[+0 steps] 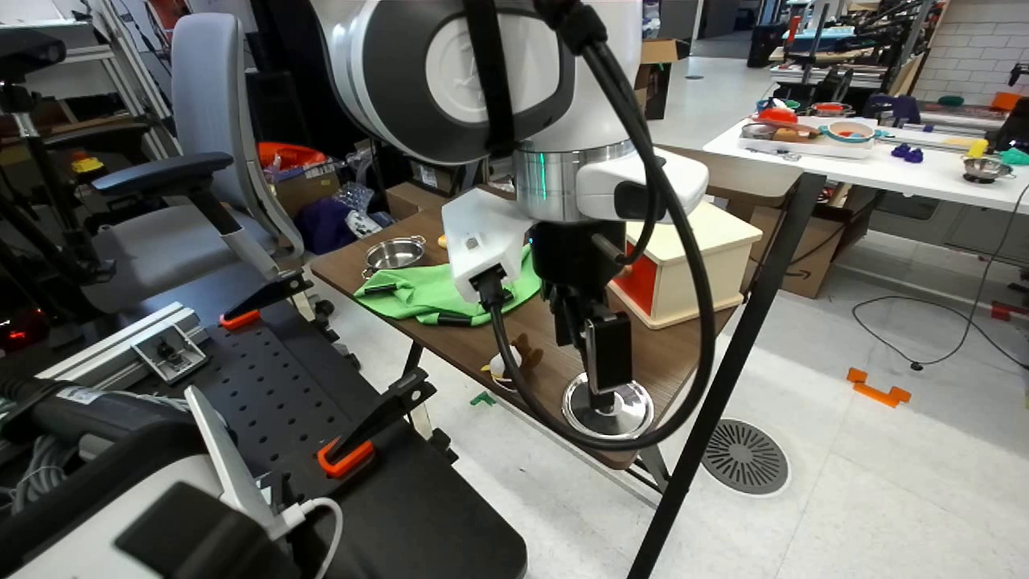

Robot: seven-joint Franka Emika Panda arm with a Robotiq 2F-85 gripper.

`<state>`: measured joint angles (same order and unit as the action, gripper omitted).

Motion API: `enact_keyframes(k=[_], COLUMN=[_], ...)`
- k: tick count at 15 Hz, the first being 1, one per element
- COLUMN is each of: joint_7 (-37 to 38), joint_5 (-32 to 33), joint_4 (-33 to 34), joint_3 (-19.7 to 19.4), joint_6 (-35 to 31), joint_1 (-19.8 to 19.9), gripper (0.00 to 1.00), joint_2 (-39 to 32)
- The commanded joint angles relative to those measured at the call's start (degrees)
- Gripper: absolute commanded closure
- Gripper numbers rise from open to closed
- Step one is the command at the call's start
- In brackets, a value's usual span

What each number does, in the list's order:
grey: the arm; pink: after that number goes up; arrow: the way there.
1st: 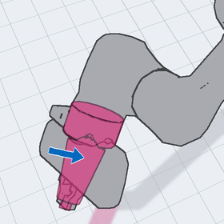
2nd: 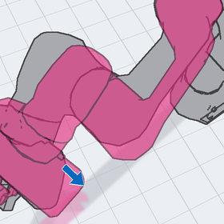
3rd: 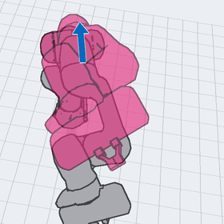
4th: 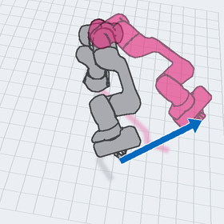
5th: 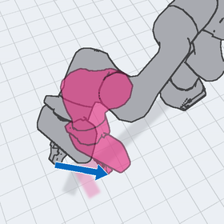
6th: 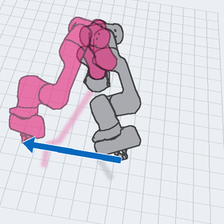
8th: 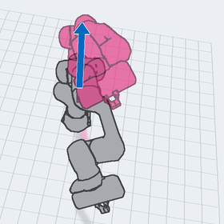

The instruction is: Pick the lid and put it on the pot

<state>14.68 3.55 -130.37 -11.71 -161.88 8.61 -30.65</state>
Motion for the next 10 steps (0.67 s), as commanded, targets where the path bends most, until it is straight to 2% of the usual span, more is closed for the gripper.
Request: enact_keyframes(k=[1,7,10], joint_7=[-1.5,-3.3,-2.8], joint_5=[-1.5,-2.7,-2.1], joint_4=[0.5,3.6,5.6], joint_3=[-0.6,1.2,0.2], joint_6=[0.2,-0.7,-1.3], joint_1=[-1.0,0.1,-0.7], gripper=[0.00,0.00,0.00], joint_2=[-0.6,-3.7,-6.3])
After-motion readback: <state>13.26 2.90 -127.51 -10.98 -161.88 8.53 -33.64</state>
